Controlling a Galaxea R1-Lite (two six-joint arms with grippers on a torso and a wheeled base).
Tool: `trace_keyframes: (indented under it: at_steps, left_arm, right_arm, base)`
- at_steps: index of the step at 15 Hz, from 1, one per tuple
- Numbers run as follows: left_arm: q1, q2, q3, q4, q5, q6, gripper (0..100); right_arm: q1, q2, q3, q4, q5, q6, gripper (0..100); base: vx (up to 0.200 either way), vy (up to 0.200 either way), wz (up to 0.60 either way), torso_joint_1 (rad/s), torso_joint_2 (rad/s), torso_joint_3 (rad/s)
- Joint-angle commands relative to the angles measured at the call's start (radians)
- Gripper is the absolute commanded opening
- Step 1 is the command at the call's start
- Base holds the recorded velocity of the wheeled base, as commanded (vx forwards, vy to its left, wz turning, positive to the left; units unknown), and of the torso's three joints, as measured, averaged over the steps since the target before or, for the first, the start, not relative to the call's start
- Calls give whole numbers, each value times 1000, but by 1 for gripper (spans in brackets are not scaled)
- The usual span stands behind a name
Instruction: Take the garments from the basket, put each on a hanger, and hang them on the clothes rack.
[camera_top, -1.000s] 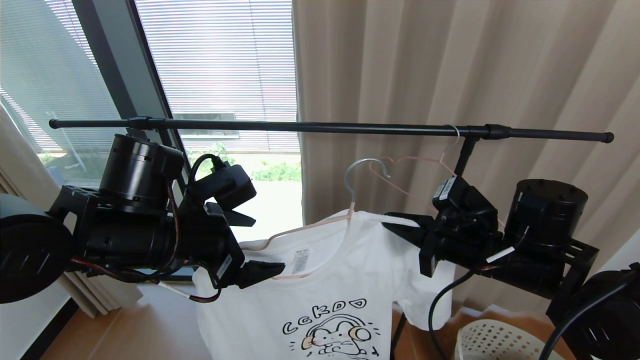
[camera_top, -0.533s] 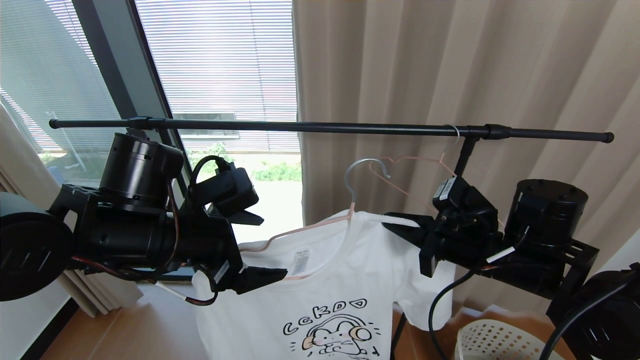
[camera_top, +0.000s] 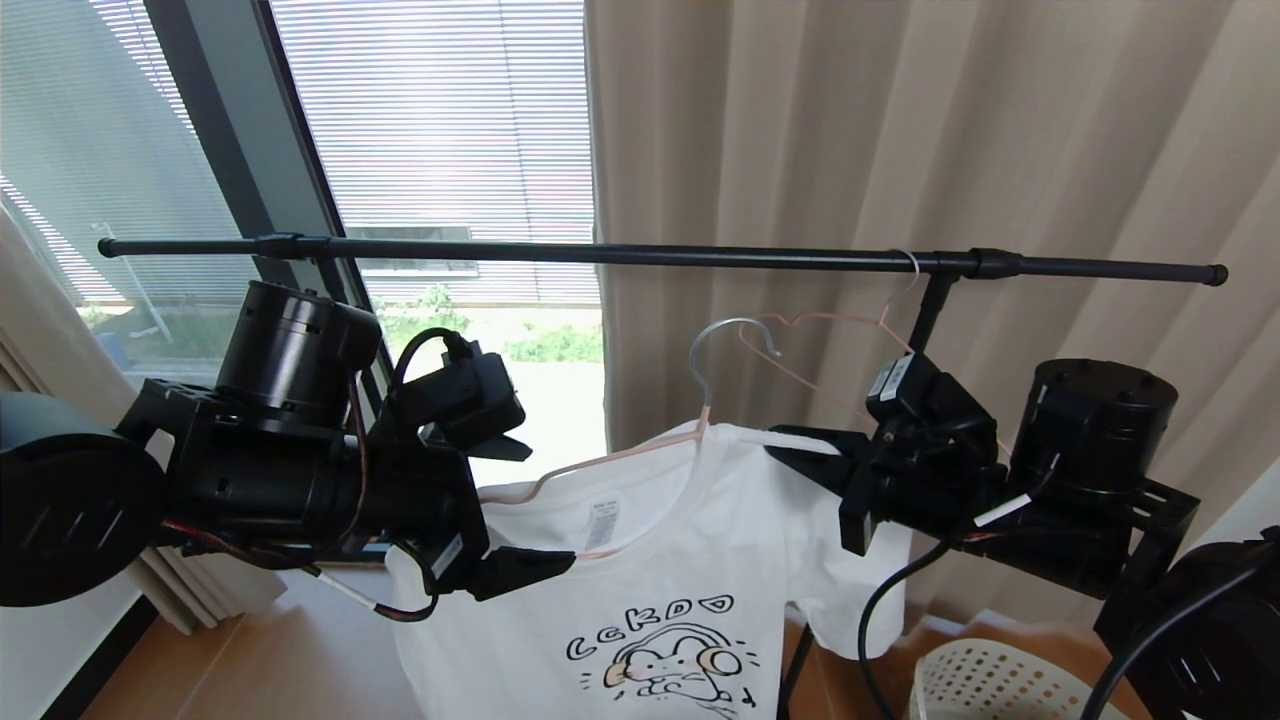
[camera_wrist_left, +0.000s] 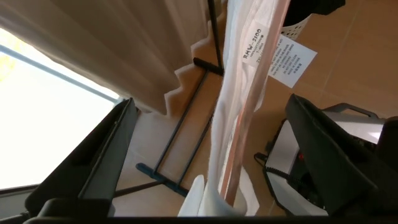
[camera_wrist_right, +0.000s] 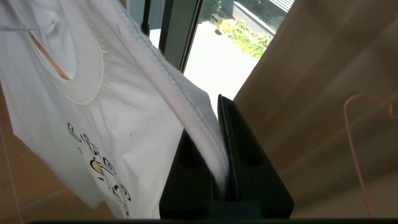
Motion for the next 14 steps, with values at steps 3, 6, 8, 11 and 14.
trace_keyframes:
  at_steps: [3, 6, 8, 11, 14]
  left_arm:
    - [-2, 2, 6, -3, -17, 6, 100]
    - [-2, 3, 2, -4, -20, 3, 100]
    - [-2, 9, 2, -4, -20, 2, 100]
    - [-2, 9, -1, -4, -19, 2, 0]
    - [-2, 5, 2, -4, -20, 3, 0]
  right_arm:
    - [0, -2, 2, 0, 1, 0, 0]
    - [0, -4, 2, 0, 1, 0, 0]
    - [0, -5, 4, -2, 2, 0, 0]
    - [0, -4, 4, -2, 2, 0, 0]
    - [0, -2, 2, -2, 2, 0, 0]
  base:
    - [0, 0, 0, 0, 0, 0]
    - [0, 0, 0, 0, 0, 0]
    - [0, 0, 0, 0, 0, 0]
    - [0, 0, 0, 0, 0, 0]
    - [0, 0, 0, 0, 0, 0]
